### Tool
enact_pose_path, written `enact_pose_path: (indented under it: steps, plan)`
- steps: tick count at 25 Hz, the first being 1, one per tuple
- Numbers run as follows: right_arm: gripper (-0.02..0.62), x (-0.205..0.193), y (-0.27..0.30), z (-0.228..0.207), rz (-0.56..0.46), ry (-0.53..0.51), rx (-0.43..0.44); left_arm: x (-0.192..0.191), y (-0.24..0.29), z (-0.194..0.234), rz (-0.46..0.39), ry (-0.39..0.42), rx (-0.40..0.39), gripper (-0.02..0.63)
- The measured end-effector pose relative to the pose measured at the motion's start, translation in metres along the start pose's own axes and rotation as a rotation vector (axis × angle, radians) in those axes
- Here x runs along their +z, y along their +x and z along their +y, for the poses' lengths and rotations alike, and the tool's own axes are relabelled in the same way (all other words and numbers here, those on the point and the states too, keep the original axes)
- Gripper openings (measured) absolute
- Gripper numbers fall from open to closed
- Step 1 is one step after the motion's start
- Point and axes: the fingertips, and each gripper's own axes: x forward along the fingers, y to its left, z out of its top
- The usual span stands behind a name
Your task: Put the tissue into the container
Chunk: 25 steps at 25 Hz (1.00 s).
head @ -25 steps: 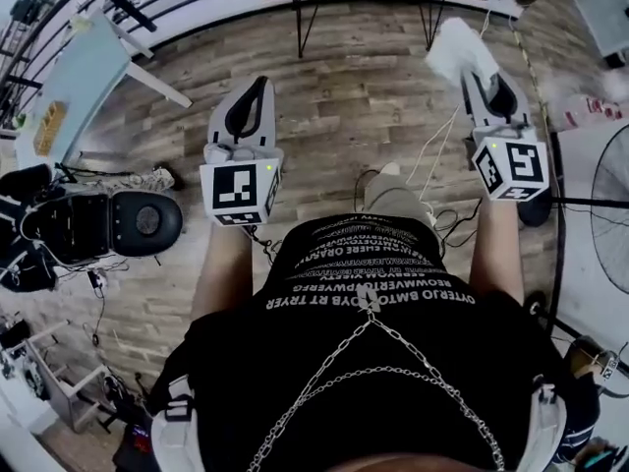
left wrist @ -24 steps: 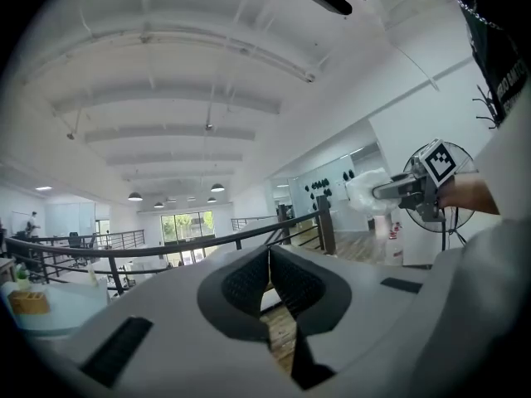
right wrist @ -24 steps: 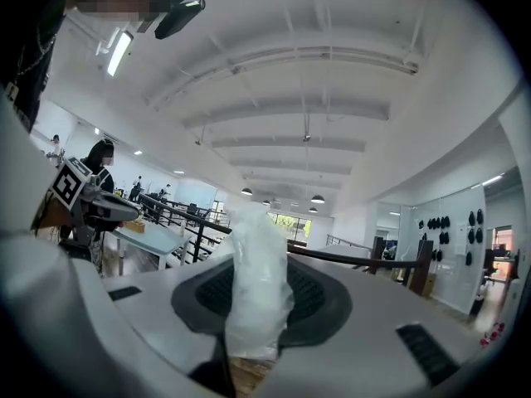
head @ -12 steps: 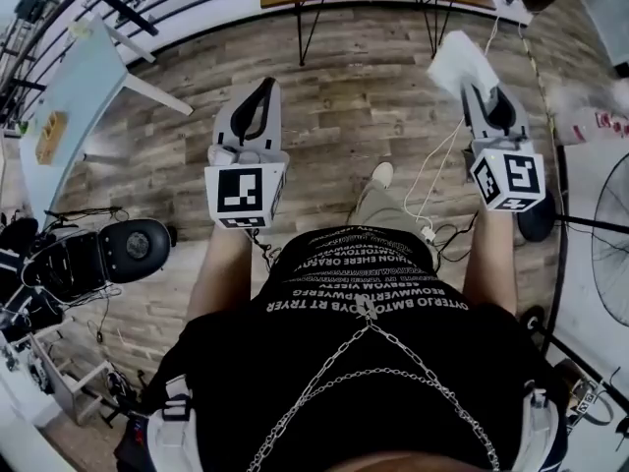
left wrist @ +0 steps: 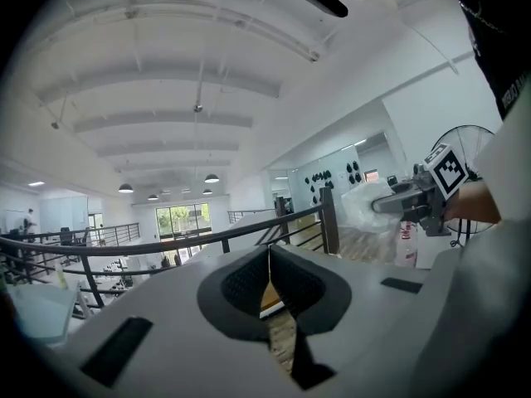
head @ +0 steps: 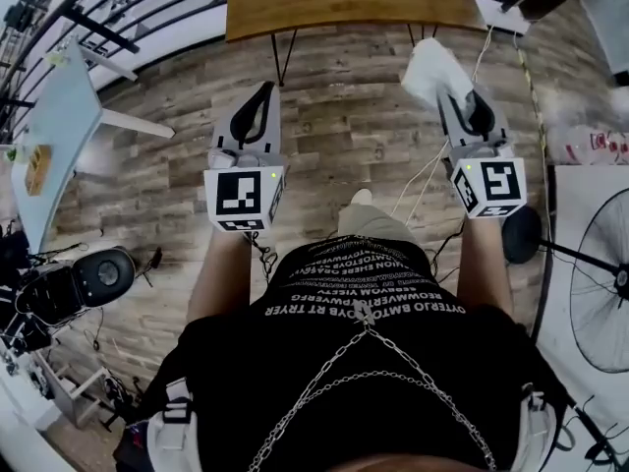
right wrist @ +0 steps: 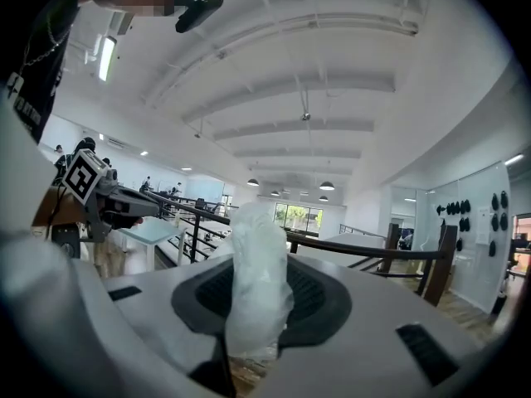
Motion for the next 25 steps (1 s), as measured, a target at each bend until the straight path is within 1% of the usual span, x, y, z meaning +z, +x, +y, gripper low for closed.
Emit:
enact_pose_path:
  steps: [3, 6, 8, 13, 16, 18, 21, 25]
  plan:
    - [0.123, -0.001, 0.022, -0.028, 0.009, 0.006, 0.035, 0.014, 0.037, -0.006, 0.006, -0.005, 0.017, 0.029]
    - [0.123, 0.001, 0.038, -0.046, 0.012, -0.002, 0.078, 0.029, 0.061, -0.010, -0.001, -0.005, 0.025, 0.029]
    - [0.123, 0.002, 0.047, -0.056, 0.011, -0.005, 0.090, 0.033, 0.073, -0.014, 0.000, 0.002, 0.025, 0.029]
    - [0.123, -0.003, 0.058, -0.077, -0.001, 0.021, 0.091, 0.037, 0.092, -0.021, 0.004, 0.009, 0.029, 0.029]
    - [0.123, -0.002, 0.070, -0.085, -0.008, -0.002, 0.111, 0.042, 0.105, -0.022, -0.007, 0.014, 0.023, 0.029]
    - [0.123, 0.003, 0.083, -0.089, -0.008, -0.020, 0.141, 0.042, 0.115, -0.022, -0.009, 0.013, 0.016, 0.029]
    - [0.123, 0.014, 0.103, -0.096, -0.026, -0.012, 0.177, 0.038, 0.137, -0.020, 0.004, 0.011, 0.007, 0.029]
    - [0.123, 0.020, 0.127, -0.105, -0.045, 0.000, 0.171, 0.035, 0.165, -0.013, 0.009, 0.008, -0.006, 0.029]
